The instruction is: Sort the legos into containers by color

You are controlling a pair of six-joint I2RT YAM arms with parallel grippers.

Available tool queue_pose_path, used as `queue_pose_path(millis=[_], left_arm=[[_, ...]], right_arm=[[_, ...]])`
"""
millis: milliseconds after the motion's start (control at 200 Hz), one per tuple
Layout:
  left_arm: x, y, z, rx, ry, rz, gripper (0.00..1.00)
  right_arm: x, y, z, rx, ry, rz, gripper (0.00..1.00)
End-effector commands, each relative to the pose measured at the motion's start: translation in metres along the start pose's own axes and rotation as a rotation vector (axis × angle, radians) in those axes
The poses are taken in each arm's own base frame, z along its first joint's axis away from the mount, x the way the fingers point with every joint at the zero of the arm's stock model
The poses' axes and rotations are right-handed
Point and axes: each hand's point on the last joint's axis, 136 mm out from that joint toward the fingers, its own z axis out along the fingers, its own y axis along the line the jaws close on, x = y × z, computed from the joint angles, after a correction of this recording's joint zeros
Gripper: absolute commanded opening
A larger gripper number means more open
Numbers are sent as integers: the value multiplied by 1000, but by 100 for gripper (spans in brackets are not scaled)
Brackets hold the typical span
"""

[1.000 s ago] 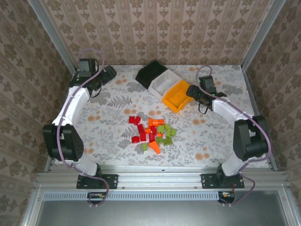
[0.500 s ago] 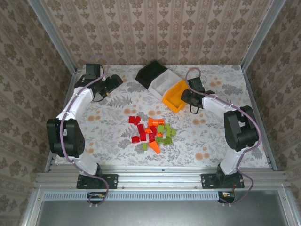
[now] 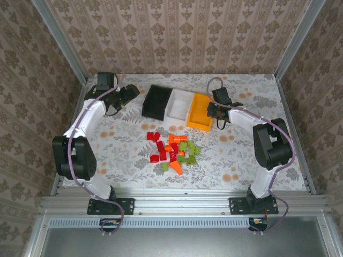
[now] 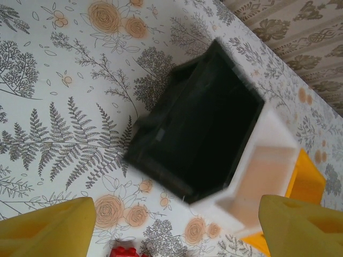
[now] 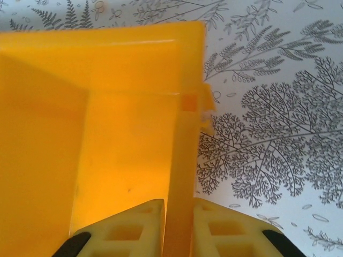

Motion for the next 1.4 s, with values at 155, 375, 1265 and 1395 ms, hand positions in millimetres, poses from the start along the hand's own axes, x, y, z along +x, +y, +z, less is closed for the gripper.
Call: queue_pose_path(millis=[155, 375, 1265, 1395], left_arm=[[3, -2, -10, 1, -10, 28, 81], [4, -2, -8, 0, -5, 29, 81], [12, -15, -8, 39, 17, 27, 84], [28, -31, -6, 66, 38, 42, 86]], right_arm=[[-8, 15, 11, -47, 19, -183, 18], [-14, 16, 13, -41, -5, -94, 17], [-62, 27, -30, -76, -106, -86, 54], [-58, 22, -68, -62, -139, -97, 55]])
